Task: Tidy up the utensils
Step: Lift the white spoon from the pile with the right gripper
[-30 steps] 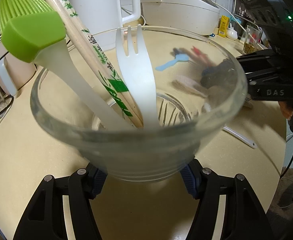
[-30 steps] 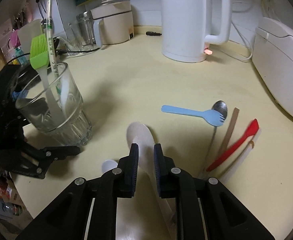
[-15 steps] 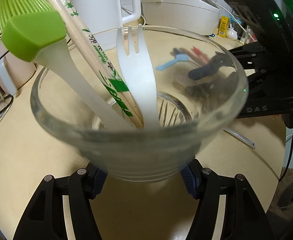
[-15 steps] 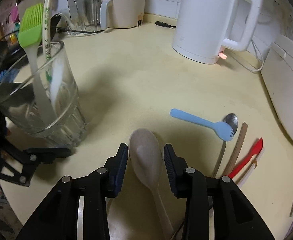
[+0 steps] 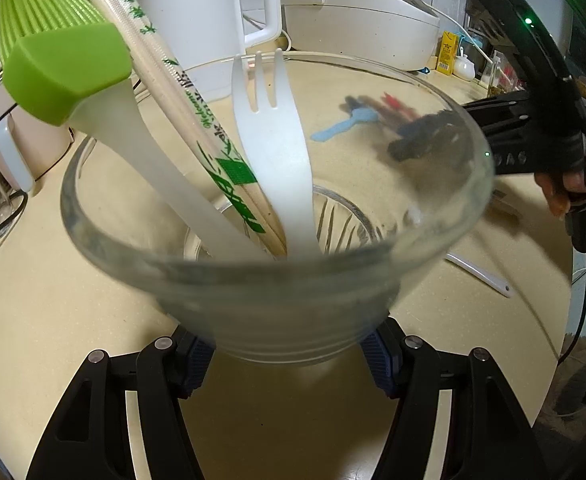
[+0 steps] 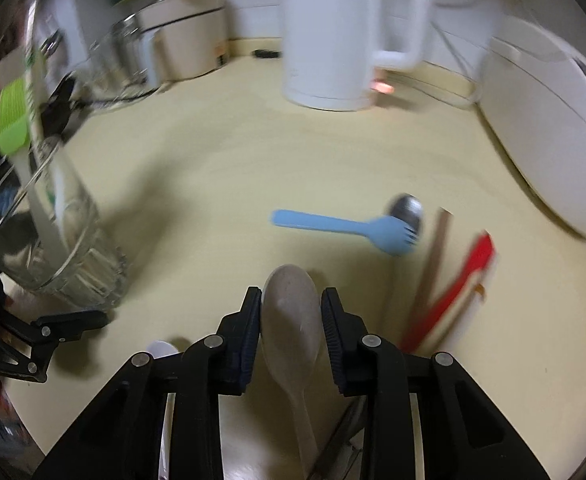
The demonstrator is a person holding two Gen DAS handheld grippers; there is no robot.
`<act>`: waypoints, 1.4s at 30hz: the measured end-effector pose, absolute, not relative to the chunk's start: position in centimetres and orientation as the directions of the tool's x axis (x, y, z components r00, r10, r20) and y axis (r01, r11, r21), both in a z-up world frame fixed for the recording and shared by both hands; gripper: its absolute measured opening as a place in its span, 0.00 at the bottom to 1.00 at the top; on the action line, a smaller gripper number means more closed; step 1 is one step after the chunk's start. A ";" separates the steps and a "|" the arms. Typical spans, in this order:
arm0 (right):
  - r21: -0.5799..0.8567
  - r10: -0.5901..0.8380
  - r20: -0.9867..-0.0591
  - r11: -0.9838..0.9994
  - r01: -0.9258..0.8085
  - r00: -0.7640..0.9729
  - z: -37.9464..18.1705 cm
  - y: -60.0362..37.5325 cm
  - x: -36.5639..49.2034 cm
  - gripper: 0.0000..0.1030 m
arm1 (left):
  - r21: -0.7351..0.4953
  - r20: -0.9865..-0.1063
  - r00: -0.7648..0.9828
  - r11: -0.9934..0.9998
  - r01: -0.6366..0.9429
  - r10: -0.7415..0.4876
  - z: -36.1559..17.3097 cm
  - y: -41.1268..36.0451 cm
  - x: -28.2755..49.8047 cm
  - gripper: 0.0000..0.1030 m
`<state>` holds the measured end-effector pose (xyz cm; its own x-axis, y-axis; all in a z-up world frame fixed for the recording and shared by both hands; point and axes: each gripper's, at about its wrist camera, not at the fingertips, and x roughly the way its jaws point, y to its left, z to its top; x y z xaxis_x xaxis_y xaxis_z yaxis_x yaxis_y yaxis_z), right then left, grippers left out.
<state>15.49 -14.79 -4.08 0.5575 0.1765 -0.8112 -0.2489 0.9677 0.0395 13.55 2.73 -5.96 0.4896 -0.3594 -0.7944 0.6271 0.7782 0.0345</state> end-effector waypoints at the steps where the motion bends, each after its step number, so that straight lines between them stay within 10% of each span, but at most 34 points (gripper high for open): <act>1: 0.058 0.182 -0.807 0.971 -0.231 0.561 -3.9 -15.4 15.3 0.29 | 0.034 -0.795 0.489 0.778 0.627 -0.360 -6.0 2.8 13.6 0.67; 22: 0.442 0.327 -0.684 0.897 0.014 0.652 -0.5 -25.5 11.9 0.29 | 0.029 -0.795 0.486 0.778 0.627 -0.362 -5.9 2.8 13.6 0.67; 42: 0.111 0.242 -0.797 0.959 -0.260 0.554 -2.6 -14.0 11.9 0.34 | 0.021 -0.797 0.481 0.779 0.626 -0.366 -6.0 2.9 13.8 0.67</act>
